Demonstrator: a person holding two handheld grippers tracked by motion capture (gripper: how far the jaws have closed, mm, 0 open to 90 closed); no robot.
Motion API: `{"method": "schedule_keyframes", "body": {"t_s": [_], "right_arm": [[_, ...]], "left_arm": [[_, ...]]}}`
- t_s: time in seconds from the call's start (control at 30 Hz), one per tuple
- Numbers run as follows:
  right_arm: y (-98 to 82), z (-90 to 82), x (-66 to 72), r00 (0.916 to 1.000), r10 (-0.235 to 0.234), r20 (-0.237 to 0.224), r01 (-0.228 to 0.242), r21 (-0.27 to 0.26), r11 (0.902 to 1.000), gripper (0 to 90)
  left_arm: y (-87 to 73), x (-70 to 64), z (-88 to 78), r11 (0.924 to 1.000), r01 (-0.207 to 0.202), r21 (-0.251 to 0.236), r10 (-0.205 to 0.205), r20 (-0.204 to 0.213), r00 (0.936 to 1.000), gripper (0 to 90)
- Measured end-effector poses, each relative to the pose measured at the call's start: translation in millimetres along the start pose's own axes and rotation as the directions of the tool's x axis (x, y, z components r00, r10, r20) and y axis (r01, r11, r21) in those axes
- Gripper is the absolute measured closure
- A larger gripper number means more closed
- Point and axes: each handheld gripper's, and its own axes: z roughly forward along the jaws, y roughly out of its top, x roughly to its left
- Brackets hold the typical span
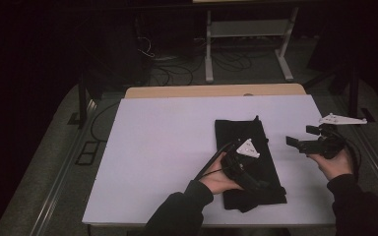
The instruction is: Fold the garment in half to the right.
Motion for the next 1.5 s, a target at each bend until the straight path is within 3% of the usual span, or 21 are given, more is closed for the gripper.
{"method": "schedule_keyframes", "body": {"t_s": [0.63, 0.93, 1.5], "right_arm": [[-12.0, -9.1, 14.1, 0.9997, -0.021, -0.012, 0.021, -0.001, 0.9998, 0.0], [-20.7, -16.4, 15.3, 0.9999, -0.016, -0.006, 0.016, -0.003, 0.9999, 0.0], [-32.6, -25.1, 16.0, 1.0000, -0.005, -0.006, 0.005, -0.007, 1.0000, 0.0]], "left_arm": [[-24.2, 14.1, -33.9, 0.9986, 0.029, -0.045, -0.031, -0.056, 0.9979, 0.0], [-40.8, 23.5, -61.5, 0.9954, 0.058, -0.076, -0.066, -0.102, 0.9926, 0.0], [-57.5, 33.9, -93.2, 0.9914, 0.077, -0.106, -0.092, -0.153, 0.9839, 0.0]]}}
